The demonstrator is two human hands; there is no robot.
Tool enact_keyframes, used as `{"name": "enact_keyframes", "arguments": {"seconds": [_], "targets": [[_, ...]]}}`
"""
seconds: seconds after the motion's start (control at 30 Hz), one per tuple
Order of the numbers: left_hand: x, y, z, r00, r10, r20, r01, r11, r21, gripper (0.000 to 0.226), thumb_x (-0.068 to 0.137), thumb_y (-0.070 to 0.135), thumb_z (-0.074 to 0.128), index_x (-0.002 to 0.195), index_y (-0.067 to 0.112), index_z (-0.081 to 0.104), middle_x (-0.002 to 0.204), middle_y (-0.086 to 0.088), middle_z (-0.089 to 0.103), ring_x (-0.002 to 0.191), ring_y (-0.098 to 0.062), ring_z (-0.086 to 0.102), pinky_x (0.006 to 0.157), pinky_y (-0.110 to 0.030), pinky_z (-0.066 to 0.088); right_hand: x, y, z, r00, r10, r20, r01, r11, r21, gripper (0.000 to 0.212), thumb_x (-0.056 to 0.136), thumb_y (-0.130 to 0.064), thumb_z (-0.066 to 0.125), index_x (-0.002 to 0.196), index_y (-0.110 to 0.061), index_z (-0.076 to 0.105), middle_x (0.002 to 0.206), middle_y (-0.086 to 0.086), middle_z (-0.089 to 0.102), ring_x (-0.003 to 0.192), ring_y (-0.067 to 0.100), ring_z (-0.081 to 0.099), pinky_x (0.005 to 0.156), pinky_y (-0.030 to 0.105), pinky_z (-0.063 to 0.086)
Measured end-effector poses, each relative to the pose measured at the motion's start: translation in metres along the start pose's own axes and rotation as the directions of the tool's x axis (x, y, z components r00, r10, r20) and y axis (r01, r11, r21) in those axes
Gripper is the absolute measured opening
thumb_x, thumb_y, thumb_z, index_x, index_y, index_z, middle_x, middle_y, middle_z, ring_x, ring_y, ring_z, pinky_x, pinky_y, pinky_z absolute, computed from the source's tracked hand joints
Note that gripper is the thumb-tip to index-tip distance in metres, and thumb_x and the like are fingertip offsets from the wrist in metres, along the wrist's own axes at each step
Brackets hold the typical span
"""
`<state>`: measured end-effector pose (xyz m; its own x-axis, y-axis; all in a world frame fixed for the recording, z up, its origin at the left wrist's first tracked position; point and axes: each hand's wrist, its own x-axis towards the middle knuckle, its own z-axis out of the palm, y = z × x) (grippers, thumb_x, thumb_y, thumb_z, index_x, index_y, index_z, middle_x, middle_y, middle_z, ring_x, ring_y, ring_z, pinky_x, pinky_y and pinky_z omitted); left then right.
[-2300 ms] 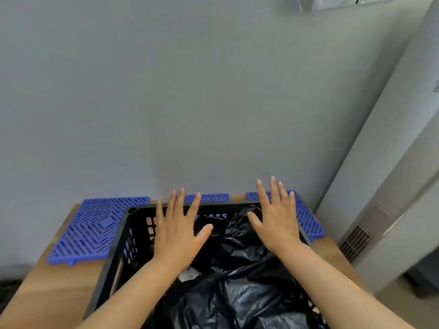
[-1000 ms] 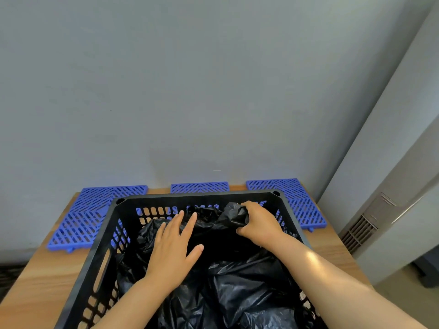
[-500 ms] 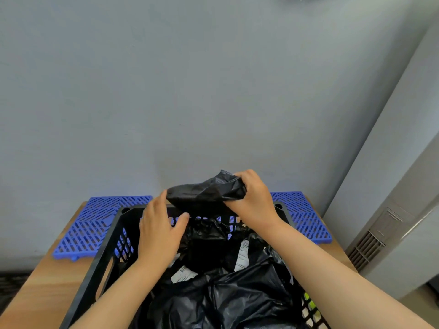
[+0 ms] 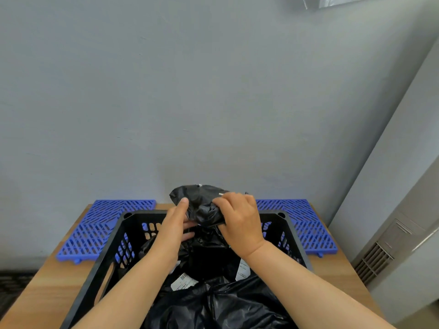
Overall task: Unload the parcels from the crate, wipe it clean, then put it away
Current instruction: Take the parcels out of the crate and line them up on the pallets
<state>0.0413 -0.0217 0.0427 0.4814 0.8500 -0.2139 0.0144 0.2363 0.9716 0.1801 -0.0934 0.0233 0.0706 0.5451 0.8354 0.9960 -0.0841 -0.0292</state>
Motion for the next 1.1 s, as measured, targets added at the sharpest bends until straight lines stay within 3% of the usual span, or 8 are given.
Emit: {"name": "enact_keyframes", "arguments": {"seconds": [0.17, 0.37, 0.53, 0.67, 0.77, 0.87, 0.97, 1.1], "targets": [[0.003, -0.019, 0.001, 0.994, -0.11, -0.009, 0.109, 0.993, -0.044, 0.025, 0.092, 0.043, 0.053, 0.105, 0.022, 0.056, 0.103, -0.003, 0.067, 0.095, -0.02, 0.066, 0.079, -0.04, 0.056, -0.039, -0.01, 0.01, 0.988, -0.073, 0.135, 0.074, 0.997, -0.001, 0.046, 0.061, -0.007, 0.067, 0.105, -0.019, 0.057, 0.091, -0.002, 0.06, 0.077, 0.02, 0.056, 0.081, 0.032, 0.038], [0.017, -0.05, -0.005, 0.977, -0.207, -0.042, 0.207, 0.978, -0.022, 0.063, 0.079, 0.041, 0.071, 0.133, 0.023, 0.044, 0.119, -0.002, 0.062, 0.106, -0.021, 0.062, 0.086, -0.043, 0.053, -0.078, -0.017, 0.014, 0.911, -0.165, 0.378, 0.145, 0.986, 0.081, 0.053, 0.073, -0.033, 0.061, 0.123, -0.016, 0.05, 0.109, -0.003, 0.062, 0.09, 0.017, 0.058, 0.098, 0.034, 0.035], [0.027, -0.064, -0.004, 0.976, -0.197, -0.089, 0.195, 0.98, -0.031, 0.043, 0.081, 0.02, 0.073, 0.119, 0.008, 0.055, 0.103, -0.011, 0.07, 0.091, -0.025, 0.069, 0.083, -0.041, 0.055, -0.086, -0.016, 0.012, 0.947, -0.118, 0.299, 0.048, 0.972, 0.23, 0.047, 0.082, -0.039, 0.058, 0.122, -0.015, 0.053, 0.113, -0.005, 0.063, 0.094, 0.013, 0.058, 0.099, 0.034, 0.036], [0.033, -0.071, -0.005, 0.974, -0.203, -0.098, 0.204, 0.979, 0.008, 0.047, 0.078, 0.015, 0.076, 0.118, 0.005, 0.054, 0.103, -0.012, 0.069, 0.089, -0.026, 0.069, 0.08, -0.041, 0.055, -0.084, -0.007, 0.01, 0.977, 0.109, 0.184, -0.164, 0.932, 0.322, 0.033, 0.084, -0.036, 0.054, 0.111, -0.019, 0.058, 0.107, -0.007, 0.06, 0.099, 0.012, 0.052, 0.095, 0.029, 0.032], [0.034, -0.076, -0.005, 0.973, -0.203, -0.107, 0.204, 0.979, 0.001, 0.04, 0.081, 0.006, 0.073, 0.116, 0.004, 0.053, 0.107, -0.012, 0.066, 0.092, -0.027, 0.066, 0.079, -0.038, 0.052, -0.078, 0.002, 0.016, 0.886, 0.41, 0.217, -0.458, 0.847, 0.27, 0.032, 0.084, -0.036, 0.05, 0.112, -0.021, 0.055, 0.11, -0.01, 0.055, 0.104, 0.006, 0.044, 0.094, 0.024, 0.029], [0.034, -0.08, -0.005, 0.978, -0.182, -0.097, 0.183, 0.983, -0.003, 0.04, 0.082, 0.001, 0.069, 0.116, 0.007, 0.05, 0.106, -0.01, 0.064, 0.09, -0.023, 0.065, 0.074, -0.032, 0.05, -0.071, 0.011, 0.023, 0.694, 0.608, 0.385, -0.711, 0.664, 0.231, 0.033, 0.088, -0.038, 0.05, 0.118, -0.025, 0.049, 0.11, -0.017, 0.046, 0.105, 0.001, 0.042, 0.095, 0.025, 0.034], [0.032, -0.085, -0.006, 0.983, -0.154, -0.096, 0.156, 0.988, 0.016, 0.032, 0.082, 0.0, 0.068, 0.108, 0.013, 0.054, 0.104, -0.007, 0.066, 0.091, -0.021, 0.066, 0.074, -0.031, 0.051, -0.068, 0.012, 0.03, 0.549, 0.628, 0.551, -0.823, 0.521, 0.227, 0.036, 0.092, -0.036, 0.053, 0.125, -0.026, 0.045, 0.117, -0.019, 0.047, 0.114, 0.004, 0.047, 0.097, 0.029, 0.041], [0.028, -0.082, -0.013, 0.99, -0.108, -0.086, 0.11, 0.994, 0.02, 0.031, 0.082, -0.002, 0.068, 0.103, 0.019, 0.058, 0.104, -0.005, 0.069, 0.091, -0.018, 0.068, 0.077, -0.032, 0.053, -0.062, -0.001, 0.034, 0.514, 0.605, 0.608, -0.846, 0.477, 0.239, 0.038, 0.091, -0.038, 0.055, 0.125, -0.028, 0.043, 0.117, -0.02, 0.048, 0.109, 0.001, 0.047, 0.088, 0.023, 0.04]]}}
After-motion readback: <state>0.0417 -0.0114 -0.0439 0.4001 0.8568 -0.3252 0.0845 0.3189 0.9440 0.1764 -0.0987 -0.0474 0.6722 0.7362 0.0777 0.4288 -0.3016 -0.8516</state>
